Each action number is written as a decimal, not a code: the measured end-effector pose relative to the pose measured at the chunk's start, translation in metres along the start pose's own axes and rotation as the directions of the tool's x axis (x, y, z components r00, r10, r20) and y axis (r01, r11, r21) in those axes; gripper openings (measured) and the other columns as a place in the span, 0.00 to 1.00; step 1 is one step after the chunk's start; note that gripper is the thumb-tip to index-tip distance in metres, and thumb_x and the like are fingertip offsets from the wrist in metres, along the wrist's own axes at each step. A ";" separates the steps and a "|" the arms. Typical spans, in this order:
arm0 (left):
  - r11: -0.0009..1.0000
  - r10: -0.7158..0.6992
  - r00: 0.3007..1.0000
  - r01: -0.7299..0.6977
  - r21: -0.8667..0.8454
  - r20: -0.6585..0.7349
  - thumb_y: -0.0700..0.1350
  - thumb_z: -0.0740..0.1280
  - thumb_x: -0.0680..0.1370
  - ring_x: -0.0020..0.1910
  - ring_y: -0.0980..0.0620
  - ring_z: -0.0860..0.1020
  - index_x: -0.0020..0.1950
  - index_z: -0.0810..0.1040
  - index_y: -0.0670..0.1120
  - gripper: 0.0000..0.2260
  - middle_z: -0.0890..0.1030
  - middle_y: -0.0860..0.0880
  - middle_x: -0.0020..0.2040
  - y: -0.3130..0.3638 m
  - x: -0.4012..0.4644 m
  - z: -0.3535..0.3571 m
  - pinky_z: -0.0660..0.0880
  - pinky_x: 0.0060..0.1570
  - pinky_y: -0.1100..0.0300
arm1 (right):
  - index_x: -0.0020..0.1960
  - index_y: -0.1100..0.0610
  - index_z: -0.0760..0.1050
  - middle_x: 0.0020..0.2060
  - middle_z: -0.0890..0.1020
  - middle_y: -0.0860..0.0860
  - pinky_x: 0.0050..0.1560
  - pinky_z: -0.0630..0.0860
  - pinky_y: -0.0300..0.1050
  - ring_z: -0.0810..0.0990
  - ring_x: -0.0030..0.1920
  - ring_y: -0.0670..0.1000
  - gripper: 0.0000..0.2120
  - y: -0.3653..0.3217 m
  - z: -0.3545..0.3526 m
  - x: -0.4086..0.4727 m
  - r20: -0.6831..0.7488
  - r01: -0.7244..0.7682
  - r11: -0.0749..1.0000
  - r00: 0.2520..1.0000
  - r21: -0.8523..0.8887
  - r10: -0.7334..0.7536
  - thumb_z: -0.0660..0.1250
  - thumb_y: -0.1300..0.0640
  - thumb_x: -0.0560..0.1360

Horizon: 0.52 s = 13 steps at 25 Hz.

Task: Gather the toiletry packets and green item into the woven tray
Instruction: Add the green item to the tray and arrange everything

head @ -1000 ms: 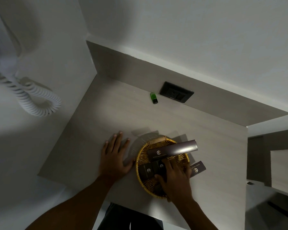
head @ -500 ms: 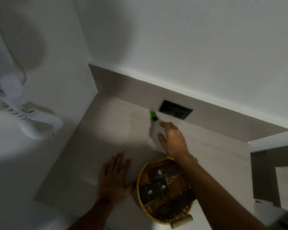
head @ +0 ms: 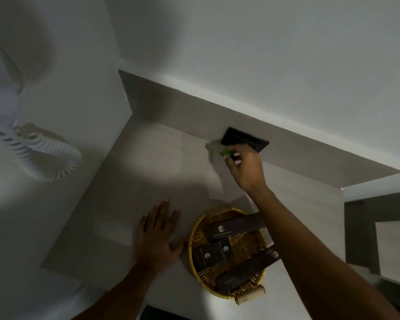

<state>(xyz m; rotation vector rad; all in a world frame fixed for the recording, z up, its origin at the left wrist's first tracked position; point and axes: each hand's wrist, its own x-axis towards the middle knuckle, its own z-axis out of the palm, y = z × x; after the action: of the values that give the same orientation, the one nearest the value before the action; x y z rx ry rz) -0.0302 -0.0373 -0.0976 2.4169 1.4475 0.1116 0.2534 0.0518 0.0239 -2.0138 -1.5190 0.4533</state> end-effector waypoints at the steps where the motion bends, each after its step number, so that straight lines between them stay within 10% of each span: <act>1: 1.000 -0.002 1.000 0.002 -0.006 0.010 0.67 0.60 0.72 0.78 0.42 0.60 0.77 0.65 0.53 0.35 0.59 0.44 0.80 0.000 0.001 -0.001 0.61 0.70 0.41 | 0.55 0.57 0.79 0.50 0.80 0.54 0.44 0.79 0.41 0.80 0.45 0.48 0.10 0.000 -0.022 -0.026 -0.051 0.019 0.999 0.999 0.031 -0.017 0.69 0.60 0.74; 5: 1.000 0.007 1.000 -0.006 -0.030 0.025 0.69 0.58 0.73 0.79 0.42 0.59 0.76 0.67 0.51 0.36 0.60 0.43 0.80 0.001 0.001 -0.006 0.59 0.72 0.40 | 0.53 0.49 0.76 0.46 0.79 0.46 0.43 0.73 0.27 0.78 0.43 0.41 0.14 0.006 -0.063 -0.142 -0.030 -0.049 0.999 0.998 -0.023 0.048 0.72 0.59 0.71; 13: 1.000 0.008 1.000 -0.008 -0.011 0.008 0.66 0.61 0.70 0.79 0.43 0.58 0.77 0.66 0.52 0.37 0.59 0.44 0.81 0.003 -0.001 -0.009 0.58 0.72 0.42 | 0.57 0.52 0.69 0.54 0.80 0.54 0.46 0.78 0.46 0.79 0.50 0.55 0.13 0.020 -0.001 -0.203 0.166 -0.266 0.928 0.935 -0.261 0.314 0.66 0.53 0.75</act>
<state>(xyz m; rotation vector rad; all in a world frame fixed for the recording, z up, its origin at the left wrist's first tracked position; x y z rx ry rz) -0.0301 -0.0373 -0.0883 2.4121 1.4303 0.1111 0.2084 -0.1459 -0.0015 -2.4622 -1.4498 0.6428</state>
